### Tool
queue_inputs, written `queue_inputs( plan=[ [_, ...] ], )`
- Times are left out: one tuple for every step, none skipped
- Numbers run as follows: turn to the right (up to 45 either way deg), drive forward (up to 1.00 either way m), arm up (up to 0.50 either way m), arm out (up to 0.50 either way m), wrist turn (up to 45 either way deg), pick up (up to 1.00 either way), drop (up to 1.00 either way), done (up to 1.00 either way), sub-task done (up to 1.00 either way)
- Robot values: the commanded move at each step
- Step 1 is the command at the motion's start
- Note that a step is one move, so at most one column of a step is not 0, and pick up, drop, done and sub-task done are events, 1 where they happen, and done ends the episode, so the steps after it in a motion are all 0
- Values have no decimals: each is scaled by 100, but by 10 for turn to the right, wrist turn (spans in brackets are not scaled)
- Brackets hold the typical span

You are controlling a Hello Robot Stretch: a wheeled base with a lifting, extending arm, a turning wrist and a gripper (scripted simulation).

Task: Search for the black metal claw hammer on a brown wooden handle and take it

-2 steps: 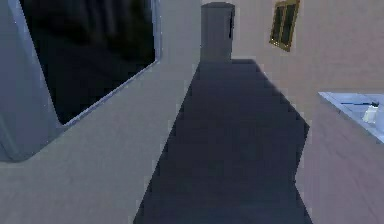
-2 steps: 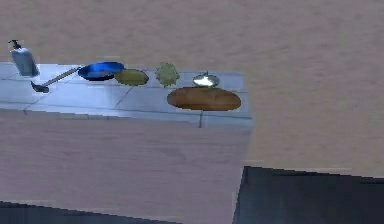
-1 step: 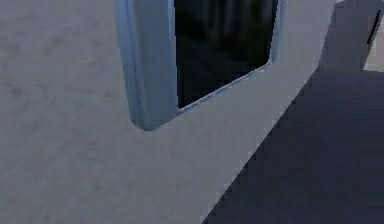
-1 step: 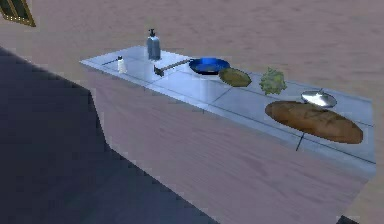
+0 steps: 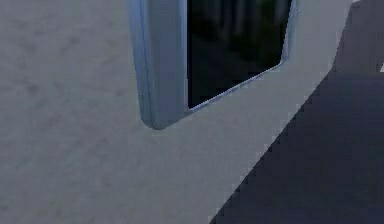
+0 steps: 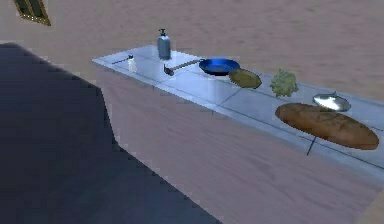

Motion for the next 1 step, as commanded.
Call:
queue_inputs(
  plan=[
    [450,0,0,0,0,0,0,0,0]
  ],
)
